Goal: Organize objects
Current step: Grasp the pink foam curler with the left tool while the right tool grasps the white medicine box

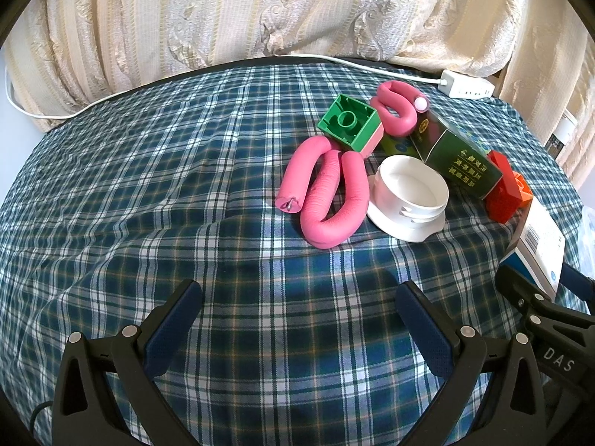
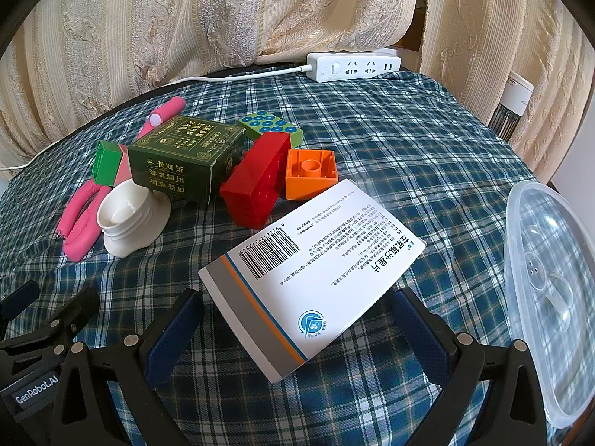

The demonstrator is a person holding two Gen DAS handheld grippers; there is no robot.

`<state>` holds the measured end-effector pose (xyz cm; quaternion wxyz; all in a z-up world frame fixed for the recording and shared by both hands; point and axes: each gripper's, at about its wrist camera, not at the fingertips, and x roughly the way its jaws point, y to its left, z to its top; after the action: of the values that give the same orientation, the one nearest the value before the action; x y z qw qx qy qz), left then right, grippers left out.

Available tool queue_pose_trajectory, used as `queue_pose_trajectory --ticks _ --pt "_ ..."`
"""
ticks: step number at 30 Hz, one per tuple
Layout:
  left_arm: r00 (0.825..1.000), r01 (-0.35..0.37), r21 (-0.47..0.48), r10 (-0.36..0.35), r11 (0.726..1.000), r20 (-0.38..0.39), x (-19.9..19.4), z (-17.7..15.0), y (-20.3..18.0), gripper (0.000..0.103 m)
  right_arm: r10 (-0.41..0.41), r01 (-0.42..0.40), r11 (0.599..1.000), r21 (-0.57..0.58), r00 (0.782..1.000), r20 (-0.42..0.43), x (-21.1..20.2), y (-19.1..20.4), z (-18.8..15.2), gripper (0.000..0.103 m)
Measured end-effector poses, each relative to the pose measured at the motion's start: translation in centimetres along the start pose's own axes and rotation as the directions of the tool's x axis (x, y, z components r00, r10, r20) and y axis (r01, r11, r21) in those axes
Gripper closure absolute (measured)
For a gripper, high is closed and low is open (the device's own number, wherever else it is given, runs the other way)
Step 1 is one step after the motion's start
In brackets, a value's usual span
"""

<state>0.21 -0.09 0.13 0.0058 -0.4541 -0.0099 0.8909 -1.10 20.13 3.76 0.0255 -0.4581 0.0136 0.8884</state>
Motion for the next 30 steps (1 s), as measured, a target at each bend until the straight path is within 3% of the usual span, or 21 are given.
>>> queue_pose_trajectory --ticks 22,30 --pt "1.000 0.002 0.004 -0.002 1.000 -0.006 -0.1 -0.2 -0.6 0.000 0.057 -0.061 0.994 -0.087 0.997 -0.049 0.0 -0.1 -0.3 0.000" --pt "0.999 0.041 0.051 -0.040 0.998 -0.014 0.4 -0.3 -2.1 0.000 0.064 -0.071 0.992 -0.101 0.996 -0.065 0.0 -0.1 -0.3 0.000"
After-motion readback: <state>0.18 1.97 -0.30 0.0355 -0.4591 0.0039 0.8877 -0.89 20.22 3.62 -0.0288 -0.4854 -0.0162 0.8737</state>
